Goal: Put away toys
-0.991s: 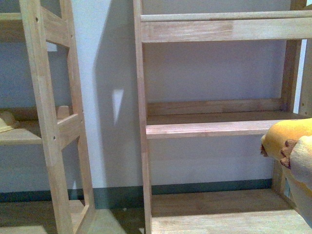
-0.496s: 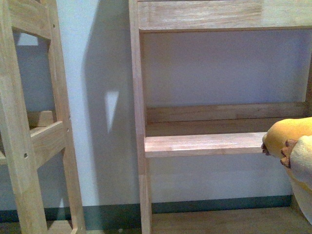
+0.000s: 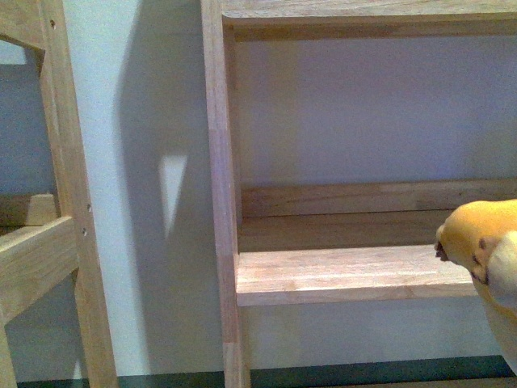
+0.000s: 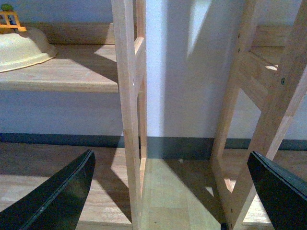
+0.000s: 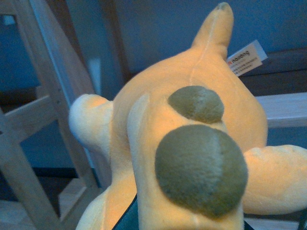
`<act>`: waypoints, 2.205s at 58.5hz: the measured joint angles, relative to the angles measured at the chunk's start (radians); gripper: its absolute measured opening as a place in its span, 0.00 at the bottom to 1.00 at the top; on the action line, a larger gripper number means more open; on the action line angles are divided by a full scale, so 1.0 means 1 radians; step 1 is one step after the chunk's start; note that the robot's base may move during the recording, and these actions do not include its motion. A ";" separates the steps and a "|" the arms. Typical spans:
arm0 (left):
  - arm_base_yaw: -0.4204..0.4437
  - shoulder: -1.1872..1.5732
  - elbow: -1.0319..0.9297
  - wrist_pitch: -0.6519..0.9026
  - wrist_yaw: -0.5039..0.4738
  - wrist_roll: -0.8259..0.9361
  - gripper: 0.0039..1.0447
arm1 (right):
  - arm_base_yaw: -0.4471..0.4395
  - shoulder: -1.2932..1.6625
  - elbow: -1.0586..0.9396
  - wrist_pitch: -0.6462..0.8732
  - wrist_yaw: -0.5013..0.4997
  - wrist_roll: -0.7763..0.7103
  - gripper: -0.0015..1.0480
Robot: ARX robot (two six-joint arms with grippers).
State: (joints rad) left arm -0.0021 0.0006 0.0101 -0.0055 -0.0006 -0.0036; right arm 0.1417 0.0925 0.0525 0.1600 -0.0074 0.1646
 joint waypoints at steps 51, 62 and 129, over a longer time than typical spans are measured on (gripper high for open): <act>0.000 0.000 0.000 0.000 0.000 0.000 0.94 | -0.050 0.924 1.229 -0.034 -0.045 -0.152 0.08; 0.000 0.000 0.000 0.000 0.000 0.000 0.94 | 0.039 1.229 1.618 -0.170 -0.031 -0.096 0.08; 0.000 0.000 0.000 0.000 0.000 0.000 0.94 | 0.051 2.097 2.799 -0.635 -0.307 0.497 0.08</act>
State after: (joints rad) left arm -0.0021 0.0006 0.0101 -0.0055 -0.0006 -0.0036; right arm 0.1925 2.1895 2.8517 -0.4747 -0.3145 0.6621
